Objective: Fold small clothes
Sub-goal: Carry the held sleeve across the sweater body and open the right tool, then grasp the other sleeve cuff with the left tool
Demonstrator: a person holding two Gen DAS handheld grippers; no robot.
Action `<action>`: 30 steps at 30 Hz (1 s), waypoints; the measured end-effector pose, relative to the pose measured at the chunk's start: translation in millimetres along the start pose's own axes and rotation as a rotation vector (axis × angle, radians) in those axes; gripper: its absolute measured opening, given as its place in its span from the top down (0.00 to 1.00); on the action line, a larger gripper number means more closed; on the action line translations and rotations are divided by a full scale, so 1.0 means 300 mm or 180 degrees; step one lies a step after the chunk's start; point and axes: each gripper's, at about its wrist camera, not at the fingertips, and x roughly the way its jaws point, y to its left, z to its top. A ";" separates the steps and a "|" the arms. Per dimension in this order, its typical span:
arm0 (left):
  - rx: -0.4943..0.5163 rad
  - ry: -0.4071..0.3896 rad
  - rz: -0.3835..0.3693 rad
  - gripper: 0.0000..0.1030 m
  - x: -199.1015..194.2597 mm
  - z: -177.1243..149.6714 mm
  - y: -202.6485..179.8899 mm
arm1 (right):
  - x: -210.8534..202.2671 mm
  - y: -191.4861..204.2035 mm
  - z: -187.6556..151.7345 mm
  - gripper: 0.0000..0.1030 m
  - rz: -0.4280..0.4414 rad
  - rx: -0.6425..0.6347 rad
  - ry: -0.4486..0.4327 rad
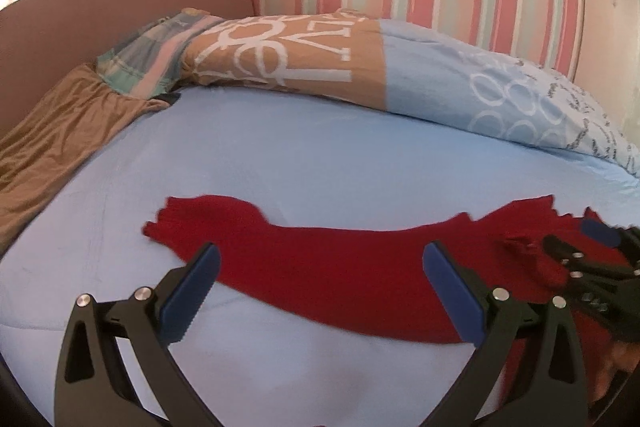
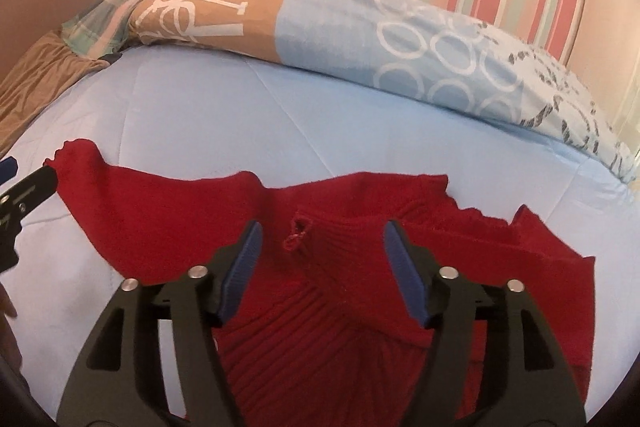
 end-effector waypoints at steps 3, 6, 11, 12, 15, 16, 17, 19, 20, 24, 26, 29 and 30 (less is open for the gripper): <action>0.0042 -0.0020 0.0059 0.02 0.009 0.008 0.046 | -0.014 0.016 0.007 0.25 -0.0020 0.0065 0.0001; 0.0021 -0.0020 0.0096 0.02 0.022 0.019 0.104 | -0.020 0.032 0.015 0.20 -0.0028 0.0099 -0.0004; 0.0007 0.0012 0.0130 0.01 0.045 0.028 0.174 | -0.028 0.053 0.029 0.06 -0.0022 0.0150 -0.0021; 0.0006 0.0022 0.0148 0.02 0.050 0.028 0.185 | -0.028 0.059 0.030 0.04 -0.0025 0.0145 -0.0021; -0.0007 0.0045 0.0169 0.01 0.063 0.031 0.227 | -0.023 0.066 0.031 0.03 0.0016 0.0162 0.0005; 0.0010 0.0052 0.0177 0.01 0.068 0.032 0.233 | -0.018 0.068 0.031 0.03 0.0034 0.0184 0.0027; 0.0027 0.0066 0.0185 0.01 0.076 0.034 0.243 | -0.015 0.069 0.030 0.03 0.0047 0.0211 0.0046; -0.0010 0.0115 0.0121 0.01 0.098 0.038 0.277 | -0.009 0.072 0.029 0.03 0.0030 0.0229 0.0045; -0.0067 0.0154 0.0108 0.01 0.113 0.041 0.308 | -0.008 0.075 0.027 0.03 0.0029 0.0233 0.0044; -0.0127 0.0215 0.0127 0.01 0.156 0.047 0.406 | 0.004 0.080 0.020 0.03 0.0045 0.0251 0.0063; -0.0154 0.0226 0.0117 0.01 0.169 0.046 0.446 | 0.011 0.083 0.014 0.03 0.0048 0.0227 0.0072; -0.0180 0.0279 0.0044 0.01 0.203 0.041 0.503 | 0.019 0.081 0.003 0.03 0.0072 0.0225 0.0094; -0.0172 0.0290 0.0036 0.01 0.210 0.037 0.511 | 0.022 0.081 0.001 0.03 0.0076 0.0222 0.0098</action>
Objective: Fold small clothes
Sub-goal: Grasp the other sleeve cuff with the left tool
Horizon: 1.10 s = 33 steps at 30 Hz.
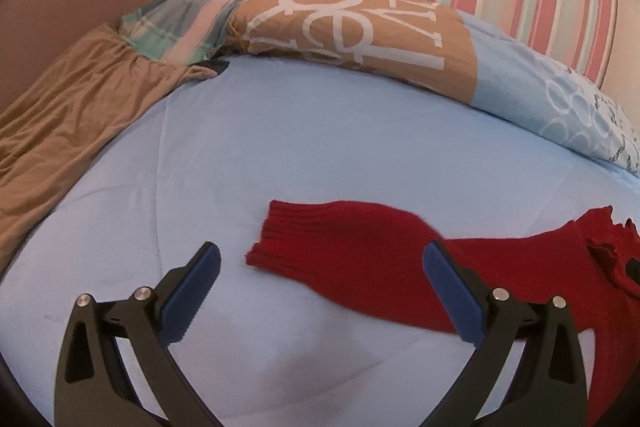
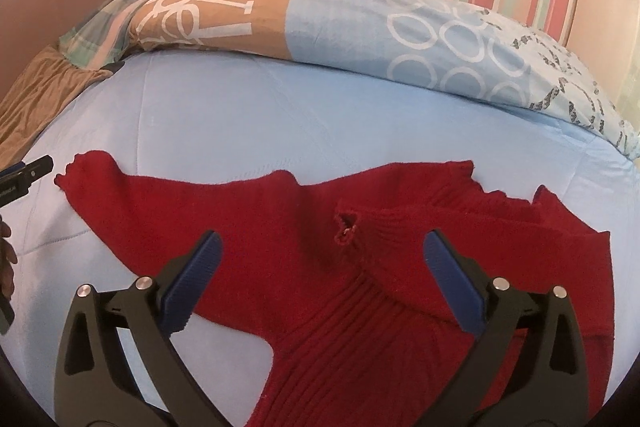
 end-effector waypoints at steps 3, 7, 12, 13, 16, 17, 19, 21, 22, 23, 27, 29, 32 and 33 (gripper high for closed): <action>0.0089 0.0060 -0.0015 0.01 0.041 -0.007 0.024 | 0.005 -0.002 -0.005 0.03 0.0015 0.0007 0.0008; -0.0017 0.0201 -0.0048 0.01 0.099 -0.016 0.062 | 0.015 -0.003 -0.008 0.03 0.0030 0.0002 0.0013; -0.0161 0.0364 0.0040 0.02 0.164 -0.045 0.088 | 0.023 -0.004 -0.012 0.03 0.0106 -0.0016 0.0042; -0.0207 0.0403 0.0049 0.02 0.179 -0.048 0.094 | 0.021 -0.003 -0.012 0.03 0.0112 -0.0046 0.0036; -0.0254 0.0473 0.0003 0.04 0.211 -0.040 0.091 | 0.023 -0.008 -0.010 0.03 0.0115 -0.0055 0.0036; -0.0244 0.0492 0.0000 0.10 0.220 -0.036 0.085 | 0.023 -0.011 -0.008 0.03 0.0113 -0.0048 0.0035; -0.0223 0.0569 0.0020 0.17 0.240 -0.033 0.067 | 0.028 -0.022 -0.007 0.03 0.0111 -0.0038 0.0040; -0.0171 0.0578 0.0021 0.23 0.249 -0.028 0.049 | 0.036 -0.028 -0.010 0.03 0.0111 -0.0042 0.0051; -0.0144 0.0593 0.0036 0.23 0.257 -0.025 0.040 | 0.040 -0.029 -0.011 0.03 0.0110 -0.0045 0.0062; -0.0138 0.0601 0.0036 0.26 0.264 -0.021 0.035 | 0.044 -0.030 -0.013 0.03 0.0113 -0.0045 0.0070; -0.0219 0.0523 -0.0067 0.60 0.258 -0.012 0.039 | 0.049 -0.037 -0.017 0.03 0.0128 -0.0030 0.0068; -0.0118 0.0492 -0.0085 0.74 0.244 -0.005 0.011 | 0.049 -0.039 -0.019 0.03 0.0119 -0.0031 0.0072; 0.0039 0.0434 -0.0037 0.85 0.219 0.005 -0.026 | 0.043 -0.054 -0.018 0.03 0.0102 -0.0012 0.0066; 0.0008 0.0406 -0.0011 0.85 0.207 0.012 -0.026 | 0.038 -0.062 -0.015 0.03 0.0088 0.0002 0.0056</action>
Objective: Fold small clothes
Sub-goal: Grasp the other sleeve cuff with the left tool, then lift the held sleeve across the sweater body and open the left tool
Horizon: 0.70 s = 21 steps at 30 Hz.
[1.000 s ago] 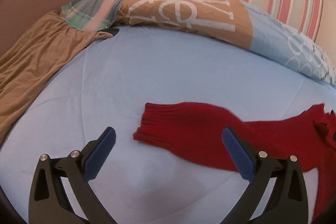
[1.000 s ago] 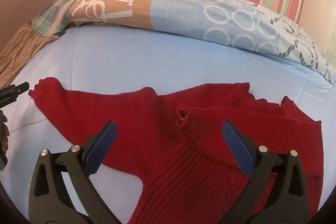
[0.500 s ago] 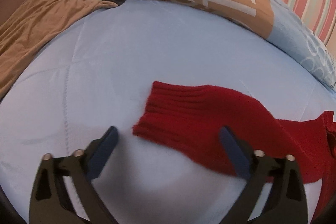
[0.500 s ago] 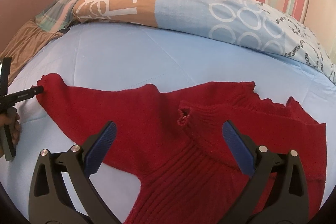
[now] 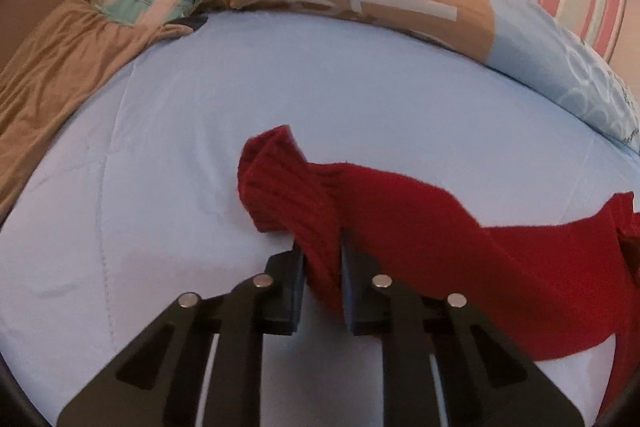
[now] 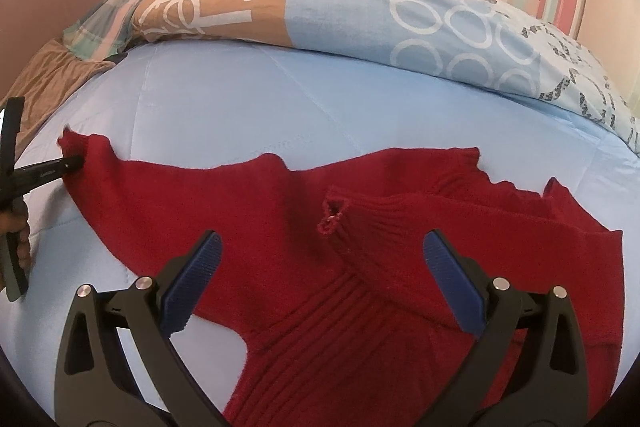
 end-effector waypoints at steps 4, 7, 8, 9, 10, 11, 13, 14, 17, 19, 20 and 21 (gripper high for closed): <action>0.0001 -0.0130 0.0082 0.85 -0.064 0.028 -0.023 | -0.029 -0.051 0.003 0.03 -0.0068 0.0048 -0.0034; 0.0038 -0.0247 0.0132 0.85 -0.128 0.055 -0.050 | -0.053 -0.096 0.005 0.03 -0.0151 0.0066 -0.0032; 0.0021 -0.0284 0.0132 0.85 -0.149 0.064 -0.054 | -0.060 -0.114 0.005 0.03 -0.0171 0.0098 -0.0013; 0.0016 -0.0310 0.0138 0.85 -0.166 0.071 -0.061 | -0.067 -0.129 0.006 0.03 -0.0182 0.0132 0.0004; 0.0024 -0.0342 0.0157 0.85 -0.190 0.079 -0.074 | -0.082 -0.151 0.004 0.03 -0.0200 0.0164 -0.0008; 0.0034 -0.0371 0.0168 0.85 -0.210 0.086 -0.088 | -0.091 -0.160 0.002 0.03 -0.0215 0.0166 -0.0016; 0.0071 -0.0428 0.0178 0.85 -0.247 0.099 -0.123 | -0.116 -0.186 -0.005 0.03 -0.0246 0.0165 -0.0028; 0.0105 -0.0450 0.0185 0.85 -0.267 0.103 -0.145 | -0.133 -0.206 -0.010 0.03 -0.0270 0.0179 -0.0036; 0.0272 -0.0529 0.0239 0.85 -0.323 0.104 -0.226 | -0.171 -0.262 -0.020 0.03 -0.0350 0.0244 -0.0041; 0.0360 -0.0566 0.0216 0.85 -0.361 0.101 -0.295 | -0.200 -0.309 -0.025 0.03 -0.0367 0.0317 -0.0066; 0.0395 -0.0568 0.0203 0.85 -0.375 0.099 -0.330 | -0.219 -0.339 -0.029 0.03 -0.0392 0.0352 -0.0083; 0.0415 -0.0567 0.0193 0.85 -0.385 0.096 -0.355 | -0.233 -0.363 -0.032 0.03 -0.0410 0.0366 -0.0090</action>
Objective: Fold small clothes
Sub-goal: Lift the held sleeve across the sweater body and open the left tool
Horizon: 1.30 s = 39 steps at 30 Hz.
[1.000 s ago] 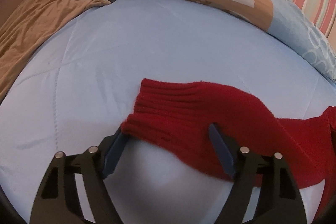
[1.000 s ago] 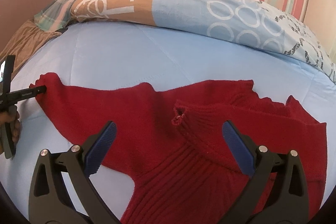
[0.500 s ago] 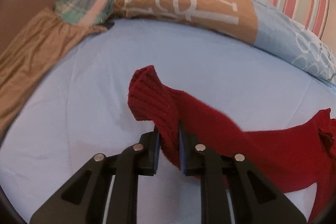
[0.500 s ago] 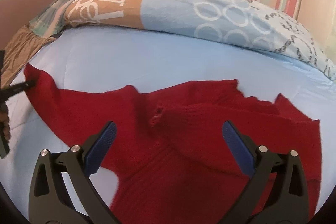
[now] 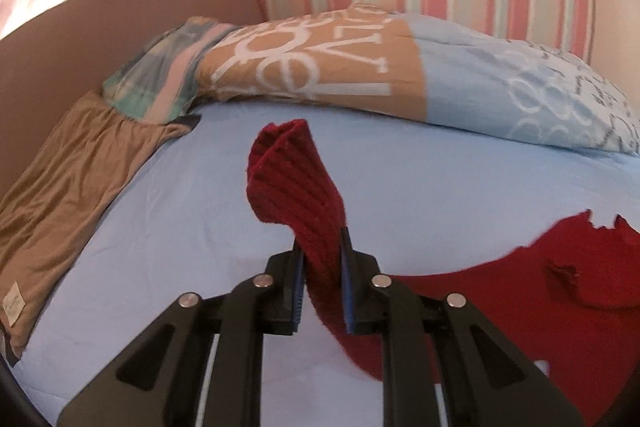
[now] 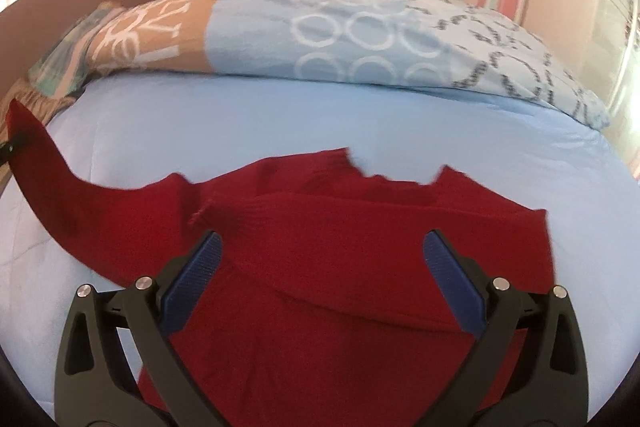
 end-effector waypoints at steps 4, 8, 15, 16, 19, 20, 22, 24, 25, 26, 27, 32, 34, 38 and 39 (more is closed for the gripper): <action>0.0006 -0.0003 -0.0060 0.85 -0.047 0.019 -0.143 | -0.038 -0.102 0.002 0.03 -0.0070 0.0020 -0.0004; 0.0052 0.0030 -0.0174 0.85 -0.079 0.042 -0.314 | -0.085 -0.229 0.000 0.03 -0.0138 0.0089 -0.0052; 0.0228 0.0013 -0.0397 0.85 -0.150 0.084 -0.642 | -0.120 -0.453 -0.021 0.03 -0.0264 0.0244 -0.0051; 0.0265 0.0007 -0.0430 0.85 -0.164 0.091 -0.707 | -0.126 -0.491 -0.028 0.03 -0.0275 0.0279 -0.0055; 0.0399 -0.0017 -0.0507 0.85 -0.198 0.094 -0.859 | -0.133 -0.574 -0.046 0.03 -0.0297 0.0346 -0.0062; 0.0436 -0.0017 -0.0530 0.85 -0.209 0.092 -0.900 | -0.134 -0.602 -0.053 0.03 -0.0306 0.0368 -0.0060; 0.0424 0.0006 -0.0638 0.85 -0.232 0.086 -0.983 | -0.137 -0.665 -0.071 0.03 -0.0320 0.0424 -0.0052; 0.0403 0.0063 -0.0687 0.85 -0.237 0.081 -1.040 | -0.145 -0.724 -0.095 0.03 -0.0354 0.0482 -0.0035; 0.0423 0.0076 -0.0686 0.85 -0.242 0.074 -1.080 | -0.146 -0.742 -0.101 0.03 -0.0363 0.0492 -0.0026; 0.0438 0.0084 -0.0691 0.85 -0.245 0.068 -1.105 | -0.148 -0.767 -0.110 0.03 -0.0382 0.0498 -0.0018; 0.0465 0.0092 -0.0703 0.85 -0.250 0.060 -1.131 | -0.147 -0.781 -0.115 0.03 -0.0404 0.0504 -0.0011; 0.0729 0.0084 -0.0729 0.85 -0.272 0.007 -1.314 | -0.165 -0.883 -0.134 0.03 -0.0443 0.0602 -0.0018; 0.0800 0.0075 -0.0751 0.85 -0.270 -0.008 -1.386 | -0.174 -0.918 -0.142 0.03 -0.0442 0.0607 -0.0039; 0.0920 0.0115 -0.0778 0.85 -0.248 -0.046 -1.542 | -0.162 -0.986 -0.163 0.03 -0.0456 0.0592 -0.0040; 0.0942 0.0118 -0.0778 0.85 -0.242 -0.056 -1.575 | -0.153 -1.008 -0.171 0.03 -0.0466 0.0587 -0.0035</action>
